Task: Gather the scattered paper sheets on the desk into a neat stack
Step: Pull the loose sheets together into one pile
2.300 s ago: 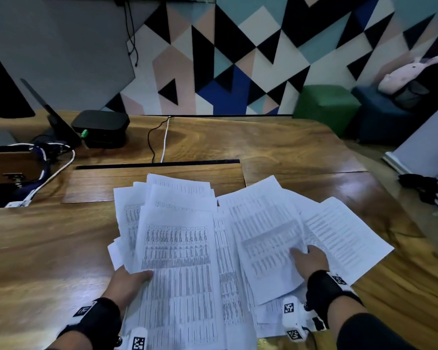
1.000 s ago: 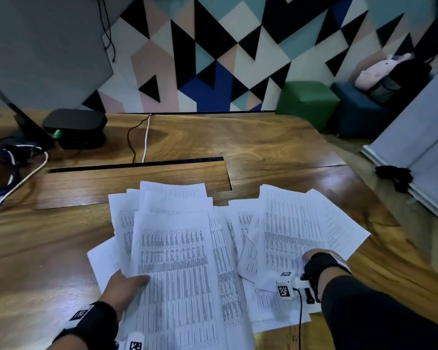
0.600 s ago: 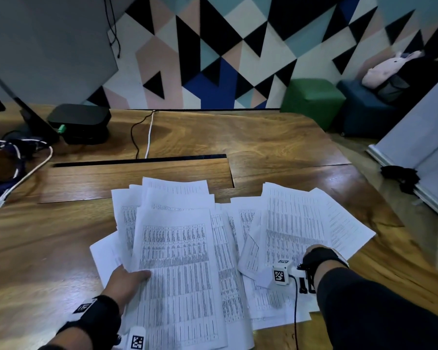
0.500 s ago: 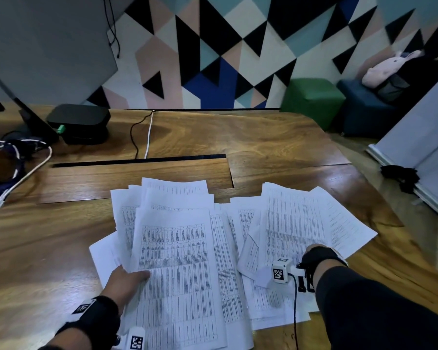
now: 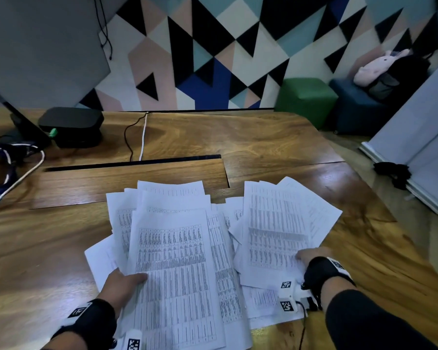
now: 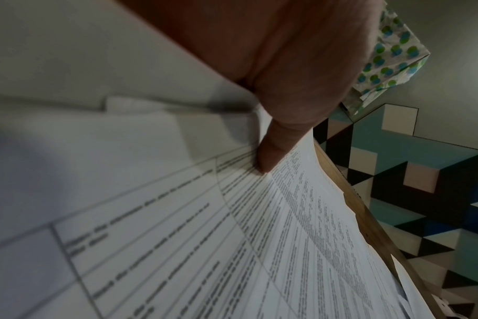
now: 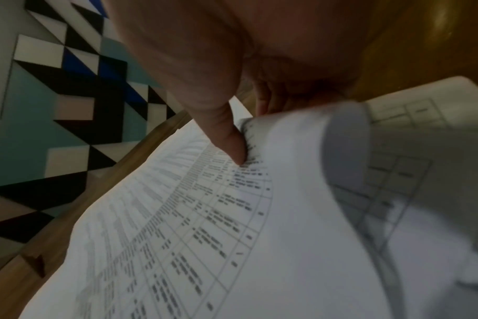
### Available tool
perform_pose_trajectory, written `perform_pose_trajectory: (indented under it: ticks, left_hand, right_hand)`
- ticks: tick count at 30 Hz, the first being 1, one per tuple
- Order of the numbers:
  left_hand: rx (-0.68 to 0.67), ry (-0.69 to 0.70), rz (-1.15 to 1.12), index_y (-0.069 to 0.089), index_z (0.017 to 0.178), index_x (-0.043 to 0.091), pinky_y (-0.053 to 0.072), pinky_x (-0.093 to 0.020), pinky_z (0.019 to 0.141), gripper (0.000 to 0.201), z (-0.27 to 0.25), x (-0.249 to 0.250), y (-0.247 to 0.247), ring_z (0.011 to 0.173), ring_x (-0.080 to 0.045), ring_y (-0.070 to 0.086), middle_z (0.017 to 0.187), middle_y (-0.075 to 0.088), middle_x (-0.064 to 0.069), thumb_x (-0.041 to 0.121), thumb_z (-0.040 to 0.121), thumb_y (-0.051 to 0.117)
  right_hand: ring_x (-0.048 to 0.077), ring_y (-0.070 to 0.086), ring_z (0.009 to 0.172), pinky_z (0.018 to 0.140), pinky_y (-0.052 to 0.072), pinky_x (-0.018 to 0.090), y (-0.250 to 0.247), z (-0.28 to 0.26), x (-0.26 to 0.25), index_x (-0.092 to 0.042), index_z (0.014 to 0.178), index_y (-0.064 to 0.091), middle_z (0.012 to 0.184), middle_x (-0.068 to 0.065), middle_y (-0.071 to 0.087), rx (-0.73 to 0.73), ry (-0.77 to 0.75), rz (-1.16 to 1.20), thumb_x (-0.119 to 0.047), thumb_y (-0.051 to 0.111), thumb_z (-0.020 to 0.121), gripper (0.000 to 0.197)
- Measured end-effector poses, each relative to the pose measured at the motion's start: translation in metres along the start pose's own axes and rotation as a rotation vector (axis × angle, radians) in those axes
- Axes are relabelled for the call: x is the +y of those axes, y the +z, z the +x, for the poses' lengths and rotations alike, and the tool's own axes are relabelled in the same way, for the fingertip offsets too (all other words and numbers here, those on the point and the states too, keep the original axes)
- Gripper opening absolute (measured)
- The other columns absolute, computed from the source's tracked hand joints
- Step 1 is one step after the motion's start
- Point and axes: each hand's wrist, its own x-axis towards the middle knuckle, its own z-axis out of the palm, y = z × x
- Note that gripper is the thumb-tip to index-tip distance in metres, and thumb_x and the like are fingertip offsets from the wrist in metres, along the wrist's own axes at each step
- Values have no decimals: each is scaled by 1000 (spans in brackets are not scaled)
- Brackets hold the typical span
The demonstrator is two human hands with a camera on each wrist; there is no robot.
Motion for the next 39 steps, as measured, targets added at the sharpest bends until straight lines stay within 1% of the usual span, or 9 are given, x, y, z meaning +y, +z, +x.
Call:
perform_pose_trajectory:
  ticks: [6,10,13,21,23,27,30,36,39]
  left_hand:
    - [-6,0,0,67,109,-5,53,-41,83,24,-3,2,-1,87,-36,70,98,73,-22,-3,85,66]
    - [6,-8,-4,67,107,-7,54,-44,86,23,-5,1,0,85,-36,71,96,74,-22,-4,84,65]
    - [17,-10,-3,67,105,-7,53,-41,84,21,-7,0,-1,83,-34,70,92,73,-21,-5,84,66]
    - [25,-5,12,67,105,-5,54,-37,77,21,-9,0,0,83,-34,70,93,74,-21,-4,84,66]
    - [23,-7,15,67,106,-5,54,-39,79,22,-8,-1,0,84,-34,70,93,74,-20,-5,84,65]
    - [28,1,12,67,106,-5,55,-41,82,24,-9,0,1,87,-36,70,94,74,-20,-6,83,64]
    - [36,5,-1,68,104,-4,53,-37,76,26,-13,2,3,86,-35,69,92,74,-19,-6,78,66]
    - [34,-17,-3,68,107,-3,55,-37,75,27,-11,2,2,86,-35,70,96,74,-20,-3,79,67]
    - [38,-23,13,70,103,-1,57,-42,80,27,-10,2,1,84,-35,71,93,75,-19,0,76,68]
  right_hand:
    - [28,64,99,95,54,35,17,-7,-8,-5,119,61,112,11,63,-25,-110,-250,-22,70,74,49]
    - [34,64,100,81,50,32,19,-28,-24,-1,120,60,111,15,63,-19,-95,-212,-25,71,77,51]
    - [30,53,124,90,46,30,21,-45,-34,-12,133,52,140,14,50,-123,-163,-357,-22,62,89,46]
    - [24,55,87,67,46,20,21,-45,-49,-20,83,55,98,6,56,-131,-172,-580,-33,66,63,27]
    - [22,50,89,53,49,18,22,-42,-50,-18,90,47,107,7,55,-105,-241,-590,-27,65,77,25]
    - [27,56,113,99,46,28,10,-43,-50,-18,107,55,120,6,53,-83,-237,-804,-22,60,83,25]
    - [26,55,122,99,45,27,9,-36,-49,-23,127,55,138,4,53,-128,-292,-843,-27,63,81,47]
    - [23,51,94,72,45,23,17,-13,-47,-11,122,59,134,13,58,-141,-276,-449,-21,62,86,37]
    - [30,57,91,69,54,34,21,-9,-42,4,123,57,98,17,63,-62,-129,-34,-10,62,84,41]
